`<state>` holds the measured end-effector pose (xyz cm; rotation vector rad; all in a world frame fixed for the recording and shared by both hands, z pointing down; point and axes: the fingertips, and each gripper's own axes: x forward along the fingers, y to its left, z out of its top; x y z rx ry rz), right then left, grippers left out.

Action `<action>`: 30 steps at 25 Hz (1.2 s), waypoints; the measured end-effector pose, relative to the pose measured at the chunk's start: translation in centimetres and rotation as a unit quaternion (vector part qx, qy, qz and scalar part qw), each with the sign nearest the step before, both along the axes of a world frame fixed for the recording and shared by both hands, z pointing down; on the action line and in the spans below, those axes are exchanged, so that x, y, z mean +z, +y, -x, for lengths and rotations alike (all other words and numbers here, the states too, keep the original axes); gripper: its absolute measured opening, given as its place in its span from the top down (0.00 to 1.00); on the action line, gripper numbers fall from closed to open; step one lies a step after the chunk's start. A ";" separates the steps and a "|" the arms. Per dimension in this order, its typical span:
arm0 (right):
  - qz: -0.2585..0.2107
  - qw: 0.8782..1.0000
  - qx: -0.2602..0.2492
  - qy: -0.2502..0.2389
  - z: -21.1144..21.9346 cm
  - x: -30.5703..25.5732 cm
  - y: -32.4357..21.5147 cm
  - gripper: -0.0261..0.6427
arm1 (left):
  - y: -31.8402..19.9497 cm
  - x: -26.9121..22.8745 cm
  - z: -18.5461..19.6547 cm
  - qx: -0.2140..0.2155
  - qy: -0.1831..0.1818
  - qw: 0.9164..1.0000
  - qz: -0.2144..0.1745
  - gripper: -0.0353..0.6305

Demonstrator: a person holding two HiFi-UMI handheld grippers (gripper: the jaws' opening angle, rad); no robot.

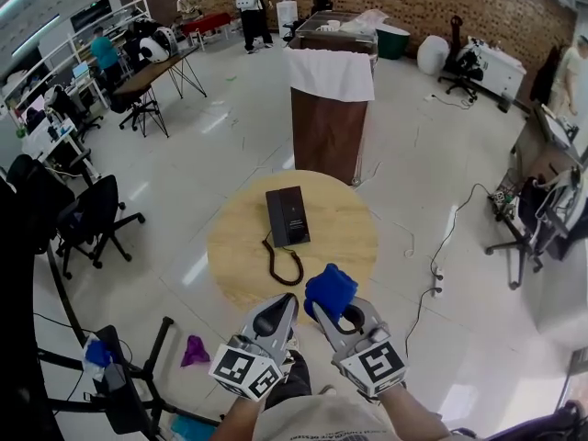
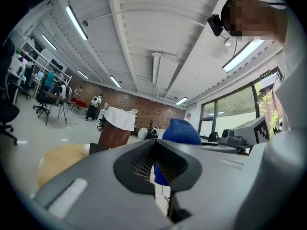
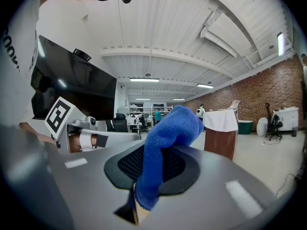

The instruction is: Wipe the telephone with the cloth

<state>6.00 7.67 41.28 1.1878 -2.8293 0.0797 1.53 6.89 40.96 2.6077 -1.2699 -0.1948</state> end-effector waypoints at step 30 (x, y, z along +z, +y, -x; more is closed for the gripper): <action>-0.019 1.000 0.012 0.004 -0.4 0.0 7.2 0.87 | 7.0 -0.7 -0.7 -0.007 -0.007 1.000 -0.021 0.94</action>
